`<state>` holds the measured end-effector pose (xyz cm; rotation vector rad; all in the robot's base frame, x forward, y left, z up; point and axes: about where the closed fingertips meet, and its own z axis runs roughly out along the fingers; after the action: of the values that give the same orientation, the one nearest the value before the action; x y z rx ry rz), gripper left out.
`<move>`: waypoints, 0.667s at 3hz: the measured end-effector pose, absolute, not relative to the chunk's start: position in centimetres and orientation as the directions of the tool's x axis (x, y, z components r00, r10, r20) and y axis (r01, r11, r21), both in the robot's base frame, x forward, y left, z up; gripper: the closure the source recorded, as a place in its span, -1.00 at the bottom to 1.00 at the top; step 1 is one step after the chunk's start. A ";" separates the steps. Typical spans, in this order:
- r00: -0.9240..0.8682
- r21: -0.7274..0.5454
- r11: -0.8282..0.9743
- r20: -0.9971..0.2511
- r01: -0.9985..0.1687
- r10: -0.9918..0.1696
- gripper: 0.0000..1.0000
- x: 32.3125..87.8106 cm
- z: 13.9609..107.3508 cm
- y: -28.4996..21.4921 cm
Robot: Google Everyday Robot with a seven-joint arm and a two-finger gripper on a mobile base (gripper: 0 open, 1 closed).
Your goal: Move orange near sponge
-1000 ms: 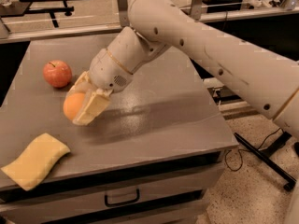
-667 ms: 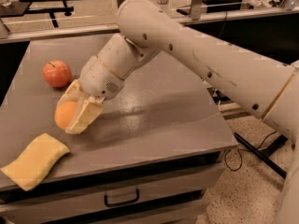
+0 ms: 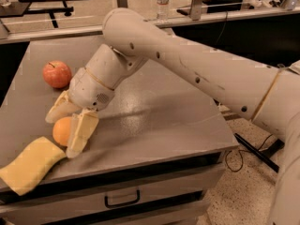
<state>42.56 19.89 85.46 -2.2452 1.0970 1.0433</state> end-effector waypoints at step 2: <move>0.403 -0.056 -0.584 -0.778 -0.809 -0.482 -1.00 43.7 85.0 18.9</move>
Offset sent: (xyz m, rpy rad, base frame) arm 0.0342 -0.0275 -0.0093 0.0062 -0.0156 -0.0443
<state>43.74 18.95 85.00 -2.2362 1.1057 1.0316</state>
